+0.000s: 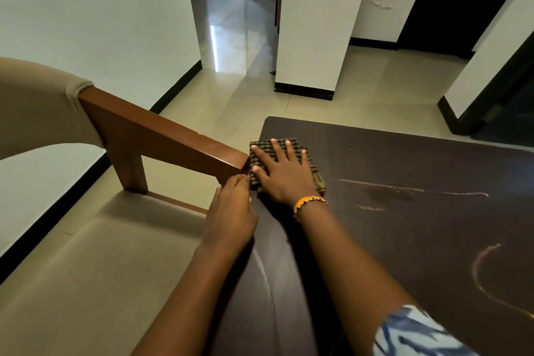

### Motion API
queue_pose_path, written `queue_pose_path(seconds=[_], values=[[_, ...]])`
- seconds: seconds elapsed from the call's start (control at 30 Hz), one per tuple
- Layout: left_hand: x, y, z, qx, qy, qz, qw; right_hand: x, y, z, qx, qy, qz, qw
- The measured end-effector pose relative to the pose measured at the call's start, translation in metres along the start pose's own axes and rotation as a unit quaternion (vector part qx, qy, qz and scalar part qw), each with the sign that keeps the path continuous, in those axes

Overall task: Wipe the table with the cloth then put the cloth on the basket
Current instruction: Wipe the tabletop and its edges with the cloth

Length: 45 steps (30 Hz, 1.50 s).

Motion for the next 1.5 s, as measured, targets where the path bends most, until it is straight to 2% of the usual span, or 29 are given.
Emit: queue_pose_path(seconds=[0.1, 0.17, 0.33, 0.43, 0.57, 0.67, 0.87, 1.0, 1.07, 1.27, 1.33, 1.4, 1.5], values=[[-0.009, -0.008, 0.003, 0.018, -0.018, 0.029, 0.999, -0.004, 0.0, 0.01, -0.008, 0.02, 0.01, 1.0], [-0.012, -0.016, 0.005, 0.055, -0.016, 0.049, 0.997, -0.029, 0.006, 0.012, -0.011, 0.004, 0.007, 1.0], [-0.013, -0.027, 0.007, 0.14, 0.008, 0.075, 0.987, -0.142, 0.036, -0.006, -0.032, -0.115, -0.038, 0.992], [-0.011, -0.026, 0.009, 0.168, 0.008, 0.076, 0.983, -0.176, 0.044, -0.022, -0.033, -0.18, -0.043, 0.982], [-0.01, -0.026, 0.009, 0.186, -0.003, 0.095, 0.978, -0.165, 0.04, -0.022, -0.037, -0.203, -0.048, 0.977], [-0.012, -0.027, 0.006, 0.199, -0.011, 0.117, 0.973, -0.132, 0.033, -0.012, -0.04, -0.184, -0.05, 0.981], [-0.016, -0.026, 0.009, 0.197, -0.036, 0.131, 0.971, -0.004, -0.004, 0.021, -0.012, -0.01, 0.002, 1.0], [-0.017, -0.026, 0.008, 0.202, -0.04, 0.151, 0.967, -0.017, -0.003, 0.025, 0.01, 0.031, 0.007, 0.999], [-0.016, -0.026, 0.008, 0.21, -0.035, 0.157, 0.964, -0.053, 0.008, 0.025, -0.004, 0.003, -0.001, 1.0], [-0.013, -0.027, 0.006, 0.202, -0.031, 0.137, 0.969, -0.189, 0.046, -0.003, -0.042, -0.199, -0.053, 0.978], [-0.013, -0.028, 0.006, 0.207, -0.035, 0.138, 0.968, -0.194, 0.046, -0.003, -0.047, -0.254, -0.054, 0.965], [-0.013, -0.03, 0.006, 0.21, -0.037, 0.136, 0.967, -0.173, 0.039, 0.008, -0.05, -0.264, -0.056, 0.962], [-0.012, -0.03, 0.005, 0.208, -0.039, 0.132, 0.968, -0.105, 0.018, 0.042, -0.049, -0.174, -0.044, 0.983]])
Point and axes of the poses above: each hand's wrist, its own z-axis towards the middle knuckle, its own y-axis out of the back of the hand, x = y × z, the point moved 7 cm from there along z, towards the middle knuckle, and after that the axes turned 12 degrees about -x, right-handed, at the moved point
